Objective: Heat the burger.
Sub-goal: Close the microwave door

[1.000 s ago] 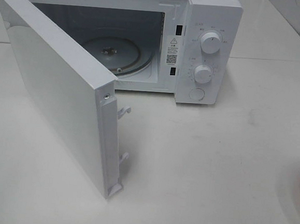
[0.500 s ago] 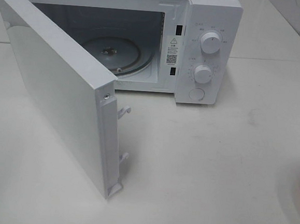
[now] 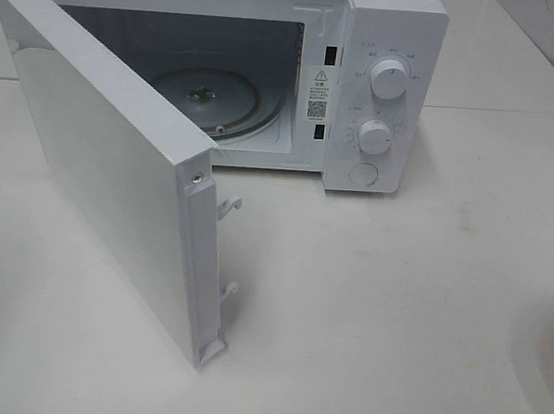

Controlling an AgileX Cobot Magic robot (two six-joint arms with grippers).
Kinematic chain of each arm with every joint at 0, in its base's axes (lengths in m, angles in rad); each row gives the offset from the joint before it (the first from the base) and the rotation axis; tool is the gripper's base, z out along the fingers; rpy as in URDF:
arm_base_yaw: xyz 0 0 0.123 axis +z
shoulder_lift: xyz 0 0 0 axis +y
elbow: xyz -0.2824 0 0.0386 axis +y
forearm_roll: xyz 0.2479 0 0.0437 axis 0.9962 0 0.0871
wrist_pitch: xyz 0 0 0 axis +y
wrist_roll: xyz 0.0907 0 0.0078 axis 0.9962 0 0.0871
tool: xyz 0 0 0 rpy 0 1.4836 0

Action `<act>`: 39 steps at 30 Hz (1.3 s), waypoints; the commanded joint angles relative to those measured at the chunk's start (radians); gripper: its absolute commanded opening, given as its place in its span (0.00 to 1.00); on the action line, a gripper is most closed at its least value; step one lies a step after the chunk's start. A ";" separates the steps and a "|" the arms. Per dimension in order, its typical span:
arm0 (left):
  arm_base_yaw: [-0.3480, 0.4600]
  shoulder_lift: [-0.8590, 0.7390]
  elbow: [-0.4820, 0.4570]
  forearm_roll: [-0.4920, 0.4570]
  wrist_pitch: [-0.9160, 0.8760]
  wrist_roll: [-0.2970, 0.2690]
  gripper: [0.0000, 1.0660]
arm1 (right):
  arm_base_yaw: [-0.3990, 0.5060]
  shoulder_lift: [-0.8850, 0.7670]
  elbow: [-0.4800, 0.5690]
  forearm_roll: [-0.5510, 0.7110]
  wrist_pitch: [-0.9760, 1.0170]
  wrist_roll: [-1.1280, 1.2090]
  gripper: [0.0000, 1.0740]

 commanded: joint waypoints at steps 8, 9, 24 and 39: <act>0.002 0.171 0.184 -0.094 -0.522 0.065 0.00 | -0.008 -0.026 0.002 0.000 -0.005 -0.015 0.70; 0.002 0.171 0.184 -0.094 -0.522 0.065 0.00 | -0.008 -0.026 0.002 0.000 -0.005 -0.015 0.70; -0.006 0.453 0.310 0.173 -1.112 -0.121 0.00 | -0.008 -0.026 0.002 0.000 -0.005 -0.015 0.70; -0.006 0.805 0.309 0.466 -1.492 -0.267 0.00 | -0.008 -0.026 0.002 0.000 -0.005 -0.015 0.70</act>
